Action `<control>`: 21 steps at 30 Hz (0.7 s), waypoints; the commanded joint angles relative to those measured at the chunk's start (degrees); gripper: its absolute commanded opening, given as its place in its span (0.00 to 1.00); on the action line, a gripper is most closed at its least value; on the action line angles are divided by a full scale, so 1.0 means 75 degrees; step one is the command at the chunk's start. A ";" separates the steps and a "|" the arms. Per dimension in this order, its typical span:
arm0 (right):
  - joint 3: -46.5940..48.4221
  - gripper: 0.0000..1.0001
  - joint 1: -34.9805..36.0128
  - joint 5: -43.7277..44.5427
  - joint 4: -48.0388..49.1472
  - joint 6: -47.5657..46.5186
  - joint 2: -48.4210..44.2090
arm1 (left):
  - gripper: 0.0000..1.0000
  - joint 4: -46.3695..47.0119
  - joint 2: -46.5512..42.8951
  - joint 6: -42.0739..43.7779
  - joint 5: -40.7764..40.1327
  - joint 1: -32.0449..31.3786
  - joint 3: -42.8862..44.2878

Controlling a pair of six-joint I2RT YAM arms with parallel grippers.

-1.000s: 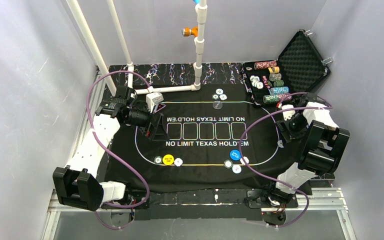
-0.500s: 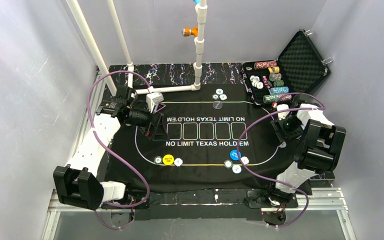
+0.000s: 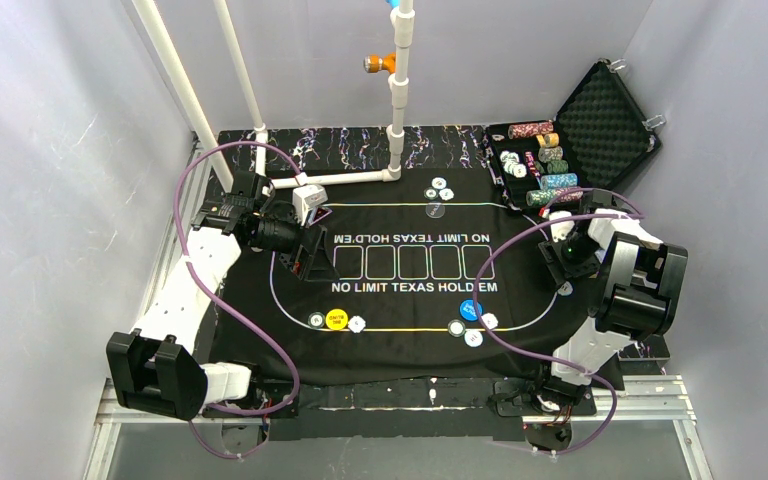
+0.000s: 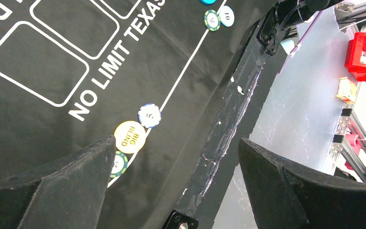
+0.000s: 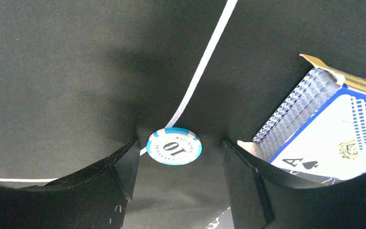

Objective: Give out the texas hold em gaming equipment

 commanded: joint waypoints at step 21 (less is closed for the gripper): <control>-0.0847 0.42 0.0234 0.0038 0.0111 0.0088 -0.0224 | 0.99 -0.0089 -0.0137 0.0013 0.0099 -0.0027 0.0104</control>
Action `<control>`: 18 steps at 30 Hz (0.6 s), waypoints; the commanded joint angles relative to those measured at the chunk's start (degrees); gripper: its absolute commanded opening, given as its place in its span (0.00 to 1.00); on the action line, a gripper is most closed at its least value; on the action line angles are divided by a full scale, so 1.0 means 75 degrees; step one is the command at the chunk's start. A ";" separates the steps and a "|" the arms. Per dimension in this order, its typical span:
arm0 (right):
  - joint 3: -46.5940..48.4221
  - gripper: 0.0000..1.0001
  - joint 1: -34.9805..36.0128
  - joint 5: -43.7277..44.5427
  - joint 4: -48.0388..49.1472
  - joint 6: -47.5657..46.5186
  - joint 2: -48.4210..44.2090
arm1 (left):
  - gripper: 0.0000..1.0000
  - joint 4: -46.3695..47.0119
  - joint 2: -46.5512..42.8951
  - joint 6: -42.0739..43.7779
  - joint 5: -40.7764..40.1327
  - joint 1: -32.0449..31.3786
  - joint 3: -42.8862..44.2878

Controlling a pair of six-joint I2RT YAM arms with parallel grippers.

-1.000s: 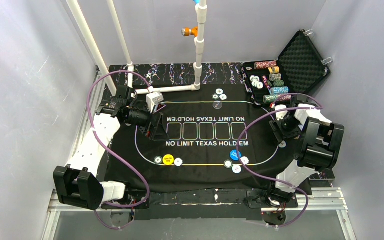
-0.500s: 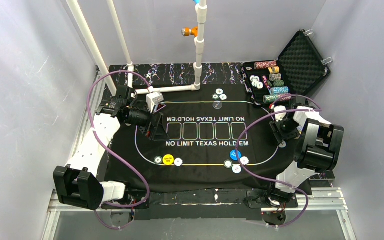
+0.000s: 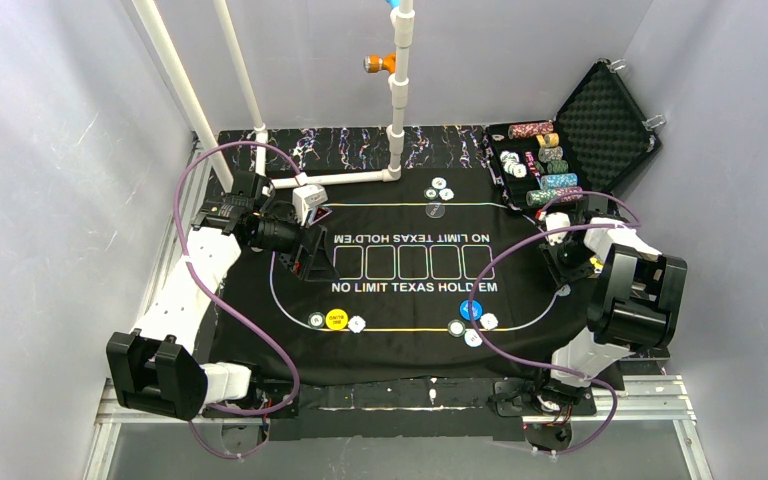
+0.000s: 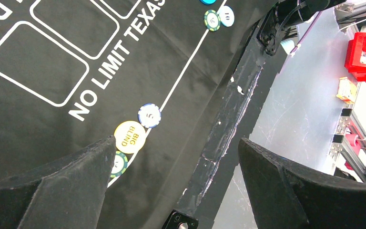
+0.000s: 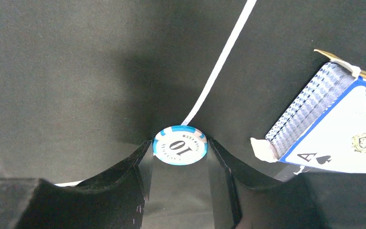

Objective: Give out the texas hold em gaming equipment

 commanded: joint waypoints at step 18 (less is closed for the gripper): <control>0.0939 0.36 0.1049 -0.0588 -0.1787 0.0054 -0.0709 | 0.99 -0.0121 -0.0125 0.0082 0.0103 -0.0029 0.0042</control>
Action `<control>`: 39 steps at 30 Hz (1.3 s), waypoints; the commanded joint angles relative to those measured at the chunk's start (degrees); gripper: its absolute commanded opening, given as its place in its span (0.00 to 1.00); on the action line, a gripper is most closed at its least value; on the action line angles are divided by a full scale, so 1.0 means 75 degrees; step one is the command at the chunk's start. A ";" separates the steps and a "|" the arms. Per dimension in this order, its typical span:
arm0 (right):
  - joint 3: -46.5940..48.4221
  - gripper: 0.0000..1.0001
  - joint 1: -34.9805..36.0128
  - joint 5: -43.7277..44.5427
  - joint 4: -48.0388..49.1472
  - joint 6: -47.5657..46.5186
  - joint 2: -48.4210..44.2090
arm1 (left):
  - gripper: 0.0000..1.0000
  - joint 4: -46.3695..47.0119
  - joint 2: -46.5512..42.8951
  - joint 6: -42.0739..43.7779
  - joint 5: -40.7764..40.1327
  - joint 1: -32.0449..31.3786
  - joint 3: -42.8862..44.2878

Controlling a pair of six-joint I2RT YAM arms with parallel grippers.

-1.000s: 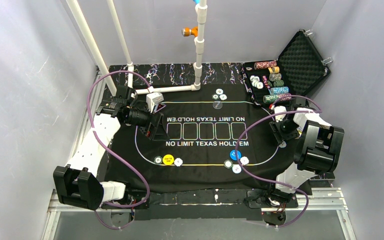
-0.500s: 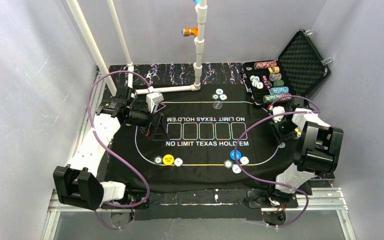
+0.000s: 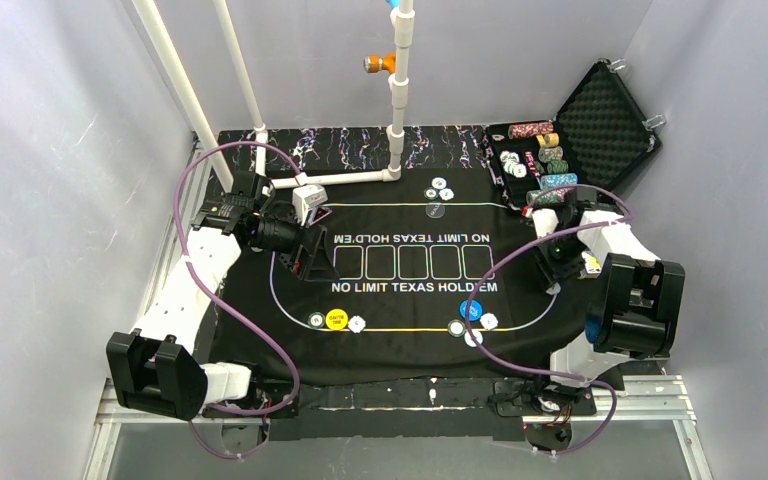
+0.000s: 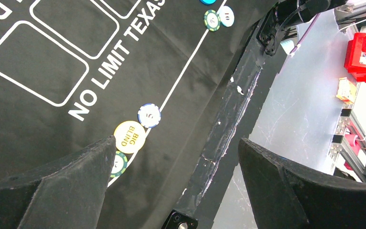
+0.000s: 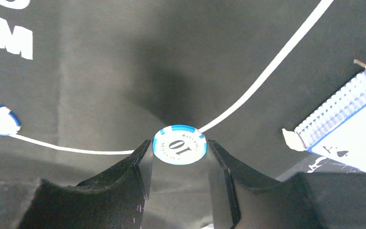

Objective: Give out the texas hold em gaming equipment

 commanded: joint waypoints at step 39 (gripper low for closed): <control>0.4374 0.37 0.9552 -0.1280 0.0096 0.1308 0.3109 | 0.99 -0.4140 -0.1295 0.2123 0.3940 0.0946 0.2314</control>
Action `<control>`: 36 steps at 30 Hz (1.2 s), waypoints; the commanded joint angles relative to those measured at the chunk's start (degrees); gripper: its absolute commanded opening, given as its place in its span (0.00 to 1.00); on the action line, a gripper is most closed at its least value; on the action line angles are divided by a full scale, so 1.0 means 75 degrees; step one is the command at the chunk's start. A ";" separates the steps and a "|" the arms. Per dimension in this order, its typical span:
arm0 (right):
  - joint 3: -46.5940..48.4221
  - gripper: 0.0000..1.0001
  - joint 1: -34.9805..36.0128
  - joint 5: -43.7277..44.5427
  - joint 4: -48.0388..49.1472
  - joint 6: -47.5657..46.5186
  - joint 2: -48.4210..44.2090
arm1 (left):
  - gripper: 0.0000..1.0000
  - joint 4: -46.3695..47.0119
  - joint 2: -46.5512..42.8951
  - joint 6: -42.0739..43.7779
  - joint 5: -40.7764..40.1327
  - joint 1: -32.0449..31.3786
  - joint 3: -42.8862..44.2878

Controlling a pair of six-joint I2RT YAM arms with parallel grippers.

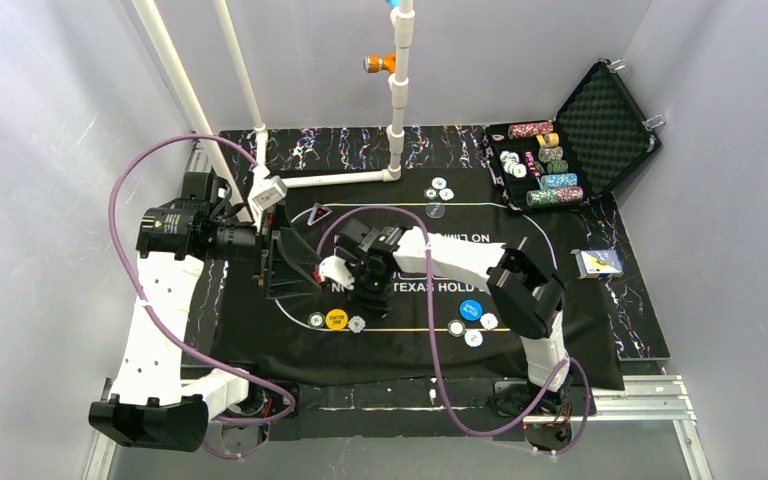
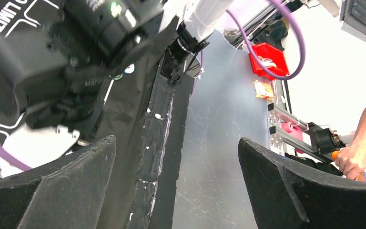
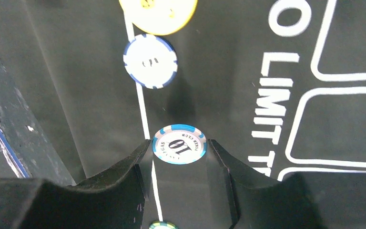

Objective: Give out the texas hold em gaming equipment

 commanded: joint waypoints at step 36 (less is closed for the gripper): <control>0.2511 0.41 0.1865 -0.0101 -0.0365 0.0436 0.2042 | 0.99 -0.1048 -0.0205 0.0181 0.0583 0.0036 0.1077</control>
